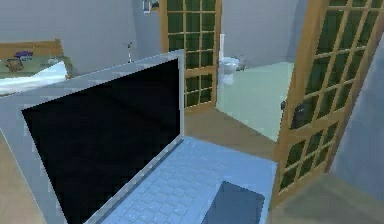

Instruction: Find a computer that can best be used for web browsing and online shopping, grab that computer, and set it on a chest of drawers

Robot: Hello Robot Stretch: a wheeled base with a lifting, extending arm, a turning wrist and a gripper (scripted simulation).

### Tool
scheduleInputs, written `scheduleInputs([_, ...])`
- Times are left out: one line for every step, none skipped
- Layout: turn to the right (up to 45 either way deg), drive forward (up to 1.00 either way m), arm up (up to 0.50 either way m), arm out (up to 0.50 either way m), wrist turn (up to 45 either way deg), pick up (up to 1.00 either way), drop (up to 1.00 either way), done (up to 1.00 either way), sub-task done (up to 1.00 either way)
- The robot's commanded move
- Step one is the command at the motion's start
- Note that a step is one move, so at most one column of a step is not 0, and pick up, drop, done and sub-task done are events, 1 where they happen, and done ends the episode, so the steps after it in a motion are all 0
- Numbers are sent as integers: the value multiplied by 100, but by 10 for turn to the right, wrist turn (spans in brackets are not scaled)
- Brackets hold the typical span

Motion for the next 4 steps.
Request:
scheduleInputs([0,100,0,0,0,0,0,0,0])
scheduleInputs([0,20,0,0,0,0,0,0,0])
scheduleInputs([90,0,0,0,0,0,0,0,0])
scheduleInputs([0,45,0,0,0,0,0,0,0])
